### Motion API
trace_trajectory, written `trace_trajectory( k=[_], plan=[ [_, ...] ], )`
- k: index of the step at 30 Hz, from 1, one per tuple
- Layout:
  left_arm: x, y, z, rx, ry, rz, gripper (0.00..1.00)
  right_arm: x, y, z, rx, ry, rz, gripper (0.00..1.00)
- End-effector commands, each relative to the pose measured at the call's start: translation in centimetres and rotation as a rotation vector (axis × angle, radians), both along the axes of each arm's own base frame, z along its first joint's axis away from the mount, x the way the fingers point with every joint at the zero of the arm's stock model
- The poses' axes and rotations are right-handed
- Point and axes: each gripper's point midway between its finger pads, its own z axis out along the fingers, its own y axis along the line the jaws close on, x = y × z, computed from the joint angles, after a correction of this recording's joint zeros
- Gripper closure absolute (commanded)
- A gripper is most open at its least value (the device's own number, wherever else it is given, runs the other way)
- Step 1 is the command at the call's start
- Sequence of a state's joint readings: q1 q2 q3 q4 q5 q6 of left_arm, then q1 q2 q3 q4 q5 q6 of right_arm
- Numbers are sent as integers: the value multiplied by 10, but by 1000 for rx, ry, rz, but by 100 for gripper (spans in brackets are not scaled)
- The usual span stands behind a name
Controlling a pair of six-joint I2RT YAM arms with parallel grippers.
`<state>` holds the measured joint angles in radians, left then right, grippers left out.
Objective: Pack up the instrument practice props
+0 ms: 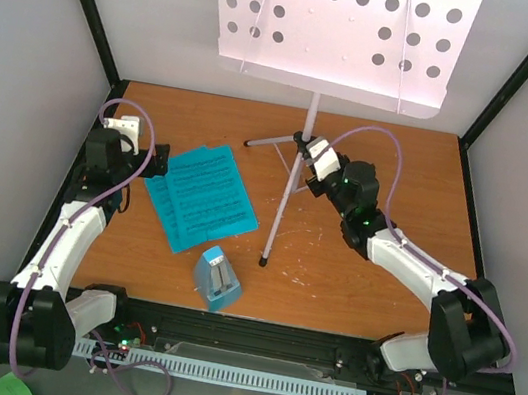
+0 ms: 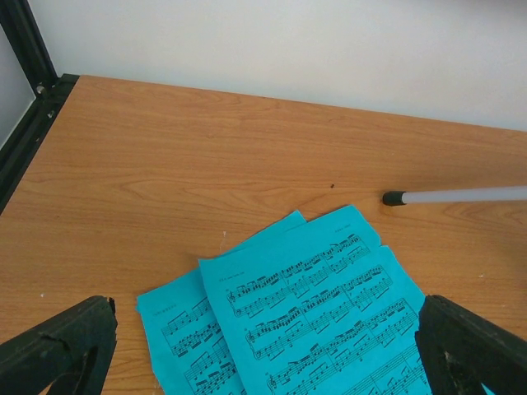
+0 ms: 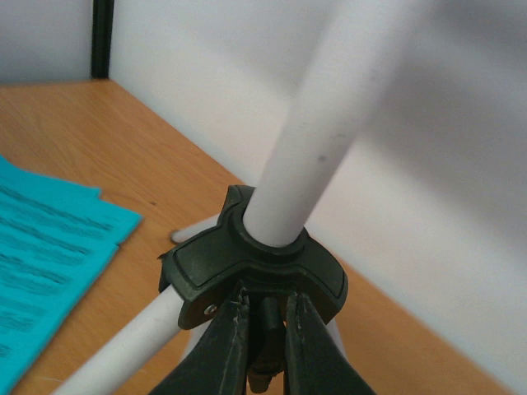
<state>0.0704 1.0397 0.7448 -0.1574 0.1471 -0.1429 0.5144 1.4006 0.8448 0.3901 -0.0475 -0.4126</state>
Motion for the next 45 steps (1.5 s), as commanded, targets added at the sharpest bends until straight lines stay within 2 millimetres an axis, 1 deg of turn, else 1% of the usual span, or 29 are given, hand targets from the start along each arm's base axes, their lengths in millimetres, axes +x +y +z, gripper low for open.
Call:
trace_trajectory(
  k=[1,2,4,7,8,10,13,15,17,18,20,22,23,26,28,30,32,36,40,45],
  plan=[
    [3,0,11,0,-27,-6,1,9,-17,-38,-340,-79,-91,91],
    [3,0,10,1,-26,-7,1,8,-17,-35,-324,-81,-92,87],
    [3,0,10,1,-24,-5,1,2,-13,-21,-244,-86,-72,73],
    [3,0,9,0,-22,-5,1,-14,-5,3,-88,-68,-12,51],
    [3,0,9,1,-21,-6,1,-19,-3,10,-32,-52,1,46],
    [3,0,8,1,-18,-6,0,-32,-1,25,82,-28,37,42],
    [3,0,7,-2,-17,-7,0,-48,-1,34,279,58,67,31],
    [4,-1,6,-4,-14,-11,1,-51,-4,36,410,129,48,24],
    [4,-2,6,-5,-13,-14,1,-48,-13,36,584,256,-31,19],
    [4,-2,6,-5,-12,-15,1,-44,-19,40,681,318,-83,17],
    [4,-1,5,-5,-10,-13,1,-42,-24,37,864,463,-152,16],
    [4,-1,5,-5,-10,-12,0,-43,-23,33,1049,602,-184,16],
    [4,-1,6,-5,-10,-12,1,-43,-21,35,1131,651,-177,16],
    [4,-1,6,-5,-12,-12,1,-41,-15,33,1307,783,-181,15],
    [4,-1,6,-3,-13,-11,0,-37,-13,30,1401,863,-205,12],
    [4,-1,7,-1,-14,-9,1,-34,-12,28,1464,914,-213,6],
    [3,-1,7,-1,-16,-9,1,-30,-12,23,1524,970,-234,4],
    [3,-1,8,-1,-18,-9,1,-20,-12,15,1594,1038,-236,9],
    [3,0,9,1,-20,-8,1,-11,-10,8,1632,1083,-237,18],
    [3,-1,10,1,-23,-10,1,-3,-6,3,1683,1128,-236,17]
  ],
)
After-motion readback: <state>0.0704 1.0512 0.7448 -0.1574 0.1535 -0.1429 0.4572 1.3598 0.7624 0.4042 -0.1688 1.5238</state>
